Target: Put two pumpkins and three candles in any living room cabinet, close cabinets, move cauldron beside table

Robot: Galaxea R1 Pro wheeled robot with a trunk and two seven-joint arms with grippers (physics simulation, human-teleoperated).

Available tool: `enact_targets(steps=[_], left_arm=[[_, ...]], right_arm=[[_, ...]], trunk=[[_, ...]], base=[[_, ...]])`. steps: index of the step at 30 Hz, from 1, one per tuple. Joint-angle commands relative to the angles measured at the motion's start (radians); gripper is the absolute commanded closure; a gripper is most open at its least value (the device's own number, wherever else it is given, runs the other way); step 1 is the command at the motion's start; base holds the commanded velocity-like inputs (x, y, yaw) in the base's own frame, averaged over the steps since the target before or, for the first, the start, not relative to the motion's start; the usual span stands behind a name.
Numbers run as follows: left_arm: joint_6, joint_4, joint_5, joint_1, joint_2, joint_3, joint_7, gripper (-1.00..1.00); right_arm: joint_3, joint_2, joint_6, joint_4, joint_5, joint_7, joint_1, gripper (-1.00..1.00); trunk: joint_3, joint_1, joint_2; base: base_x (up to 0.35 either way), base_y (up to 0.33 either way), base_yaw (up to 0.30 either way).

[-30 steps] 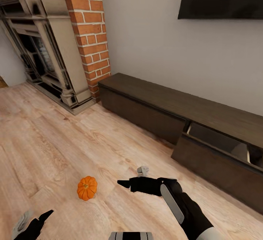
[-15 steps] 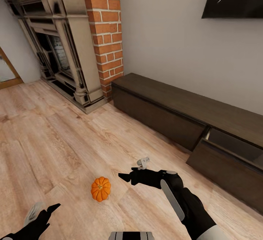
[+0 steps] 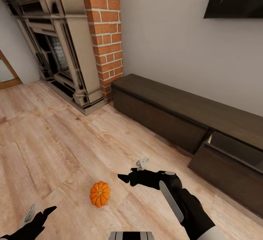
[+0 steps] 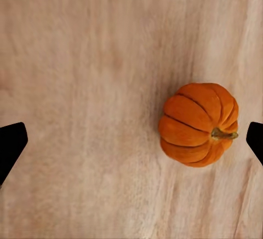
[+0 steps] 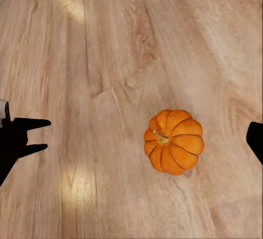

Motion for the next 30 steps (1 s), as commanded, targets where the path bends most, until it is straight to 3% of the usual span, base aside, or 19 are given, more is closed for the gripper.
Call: enact_targets(steps=[1,7,9,12,14,16,18,22,24,27,30], left_arm=[[-0.001,0.000,0.000,0.000,0.001,-0.001,0.008,-1.00],[-0.002,0.001,-0.002,-0.001,0.002,-0.003,-0.005,-1.00],[-0.003,0.001,-0.003,-0.008,0.004,-0.033,-0.037,-1.00],[-0.005,0.002,-0.006,-0.046,0.008,-0.146,-0.118,-1.00],[-0.008,0.002,-0.008,-0.076,0.020,-0.239,-0.234,-1.00],[-0.009,0.004,-0.008,-0.090,0.031,-0.299,-0.319,-1.00],[-0.005,0.003,-0.005,-0.098,0.038,-0.333,-0.372,-1.00],[0.038,0.007,0.002,-0.098,0.068,-0.341,-0.427,-1.00],[0.073,0.020,-0.002,-0.099,0.083,-0.344,-0.453,-1.00],[0.087,0.062,-0.005,-0.102,0.091,-0.350,-0.492,-1.00],[0.089,0.114,-0.016,-0.118,0.092,-0.355,-0.518,-1.00]], right_arm=[[0.001,-0.005,0.001,-0.016,0.000,-0.037,0.001,-1.00],[0.001,-0.015,0.003,-0.041,0.001,-0.041,0.002,-1.00],[0.001,-0.018,0.010,-0.076,0.002,-0.041,0.006,-1.00],[0.003,-0.054,0.018,-0.150,0.002,-0.041,0.021,-1.00],[0.004,-0.103,0.072,-0.265,0.002,-0.040,0.043,-1.00],[0.002,-0.151,0.128,-0.342,0.001,-0.039,0.079,-1.00],[0.002,-0.183,0.157,-0.377,0.001,-0.038,0.099,-1.00],[-0.016,-0.206,0.171,-0.390,0.000,-0.011,0.102,-1.00],[-0.058,-0.222,0.178,-0.392,0.000,0.072,0.100,-1.00],[-0.081,-0.228,0.187,-0.393,0.000,0.142,0.097,-1.00],[-0.087,-0.230,0.189,-0.393,0.000,0.160,0.095,-1.00]], trunk=[[0.000,0.000,0.000],[0.000,0.000,0.000],[0.000,0.000,0.000],[0.000,0.000,0.000],[0.000,0.000,0.000],[0.000,0.000,0.000],[0.000,0.000,0.000],[-0.015,0.002,-0.001],[-0.023,0.003,-0.001],[-0.035,0.004,-0.002],[-0.046,0.005,-0.003]], base=[[0.303,0.000,0.000],[0.311,0.000,0.000],[0.316,0.000,0.000],[0.317,0.000,0.000],[0.317,0.000,0.000],[0.279,0.000,0.000],[0.119,0.000,0.000],[0.031,0.000,0.000],[0.007,0.000,0.000],[0.003,0.000,0.000],[0.000,0.000,0.000]])
